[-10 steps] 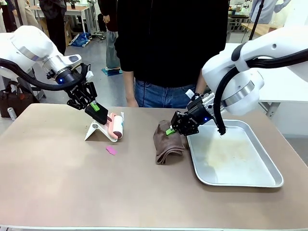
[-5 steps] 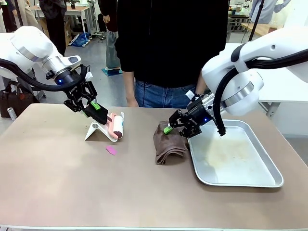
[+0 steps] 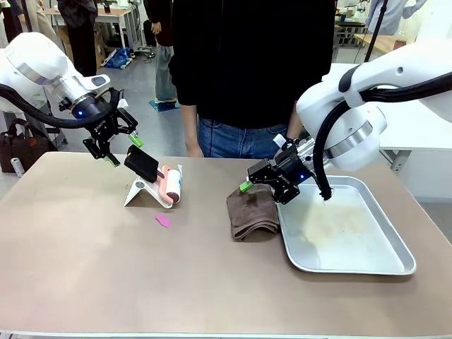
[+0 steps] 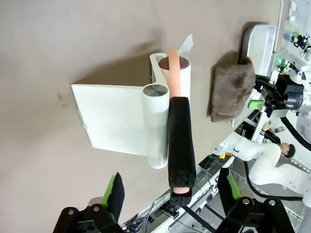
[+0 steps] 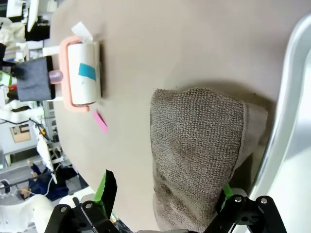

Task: Clean the surface of the table.
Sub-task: Return the Lint Roller and towel to their original positions.

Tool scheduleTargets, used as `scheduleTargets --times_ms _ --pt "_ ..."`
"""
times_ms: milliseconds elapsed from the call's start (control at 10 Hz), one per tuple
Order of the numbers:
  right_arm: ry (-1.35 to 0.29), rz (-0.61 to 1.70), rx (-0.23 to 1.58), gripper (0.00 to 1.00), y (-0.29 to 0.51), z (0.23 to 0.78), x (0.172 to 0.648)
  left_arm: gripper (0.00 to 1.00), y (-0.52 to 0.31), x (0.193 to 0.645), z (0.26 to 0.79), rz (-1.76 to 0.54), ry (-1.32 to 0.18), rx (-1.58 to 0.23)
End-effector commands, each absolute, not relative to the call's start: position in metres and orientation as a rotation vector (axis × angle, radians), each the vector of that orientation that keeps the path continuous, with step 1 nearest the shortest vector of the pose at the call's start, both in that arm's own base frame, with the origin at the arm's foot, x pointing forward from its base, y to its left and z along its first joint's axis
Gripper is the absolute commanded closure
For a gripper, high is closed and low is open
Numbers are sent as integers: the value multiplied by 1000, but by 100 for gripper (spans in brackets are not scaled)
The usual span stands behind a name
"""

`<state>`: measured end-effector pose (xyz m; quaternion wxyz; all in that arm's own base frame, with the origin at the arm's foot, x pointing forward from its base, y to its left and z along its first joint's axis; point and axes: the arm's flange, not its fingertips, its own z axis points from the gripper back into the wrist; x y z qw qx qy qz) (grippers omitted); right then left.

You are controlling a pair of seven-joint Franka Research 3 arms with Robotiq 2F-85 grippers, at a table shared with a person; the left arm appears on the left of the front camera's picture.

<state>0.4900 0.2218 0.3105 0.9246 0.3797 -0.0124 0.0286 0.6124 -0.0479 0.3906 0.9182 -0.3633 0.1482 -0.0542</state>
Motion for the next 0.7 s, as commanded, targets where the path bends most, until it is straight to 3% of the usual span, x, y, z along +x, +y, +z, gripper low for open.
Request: scheduleTargets --times_ms 0,300,600 --pt "-53 70 768 0 224 321 494 0 -41 609 403 -95 268 -785" --pt "-170 192 741 0 222 353 484 0 -25 595 429 -114 195 -865" --pt "-256 301 513 0 233 400 474 0 -18 575 445 -154 141 -903"
